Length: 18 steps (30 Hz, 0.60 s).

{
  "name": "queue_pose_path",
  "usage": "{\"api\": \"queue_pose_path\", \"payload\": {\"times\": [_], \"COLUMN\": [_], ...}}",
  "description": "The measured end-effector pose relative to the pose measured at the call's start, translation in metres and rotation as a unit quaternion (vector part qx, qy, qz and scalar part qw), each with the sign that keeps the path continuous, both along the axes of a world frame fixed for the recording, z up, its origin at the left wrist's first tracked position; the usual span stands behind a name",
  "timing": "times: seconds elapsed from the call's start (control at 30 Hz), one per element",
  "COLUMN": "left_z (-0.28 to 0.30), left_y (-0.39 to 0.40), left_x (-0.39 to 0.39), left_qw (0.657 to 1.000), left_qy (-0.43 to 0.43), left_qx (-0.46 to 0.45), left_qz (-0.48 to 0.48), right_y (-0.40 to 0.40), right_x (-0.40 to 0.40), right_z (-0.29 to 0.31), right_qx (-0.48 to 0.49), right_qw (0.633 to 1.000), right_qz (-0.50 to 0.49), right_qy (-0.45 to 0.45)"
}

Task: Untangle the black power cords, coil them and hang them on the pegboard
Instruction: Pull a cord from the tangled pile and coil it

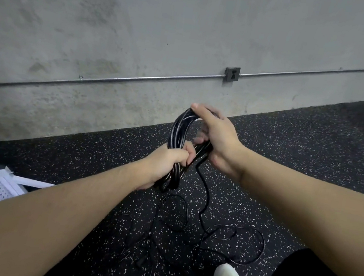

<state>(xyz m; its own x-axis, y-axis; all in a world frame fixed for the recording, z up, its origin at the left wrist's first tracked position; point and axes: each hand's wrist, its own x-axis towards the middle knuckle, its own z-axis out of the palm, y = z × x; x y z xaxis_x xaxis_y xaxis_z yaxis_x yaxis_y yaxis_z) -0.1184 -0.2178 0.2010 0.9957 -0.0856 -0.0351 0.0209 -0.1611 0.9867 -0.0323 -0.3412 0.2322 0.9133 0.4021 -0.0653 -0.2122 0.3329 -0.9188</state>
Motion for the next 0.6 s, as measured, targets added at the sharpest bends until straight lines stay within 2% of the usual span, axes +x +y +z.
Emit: {"api": "queue_pose_path", "payload": {"times": [0.17, 0.33, 0.43, 0.5, 0.6], "left_z": [0.005, -0.001, 0.002, 0.006, 0.011], "left_y": [-0.006, -0.005, -0.003, -0.001, 0.007], "left_x": [0.0, 0.005, 0.011, 0.015, 0.016], "left_qw": [0.988, 0.978, 0.97, 0.957, 0.948], "left_qy": [0.039, 0.057, 0.025, 0.008, -0.012], "left_qx": [-0.131, -0.189, -0.24, -0.288, -0.308], "left_qz": [-0.074, -0.062, -0.017, 0.022, 0.084], "right_y": [-0.003, -0.004, -0.008, -0.013, -0.019], "right_x": [0.003, 0.002, 0.006, 0.003, -0.003], "right_z": [0.01, 0.008, -0.012, -0.029, -0.045], "right_qx": [0.03, 0.027, -0.08, -0.202, -0.322], "right_qw": [0.998, 0.997, 0.989, 0.951, 0.851], "right_qz": [0.044, 0.053, 0.124, 0.232, 0.415], "right_qy": [0.015, 0.039, 0.013, -0.011, 0.002]}}
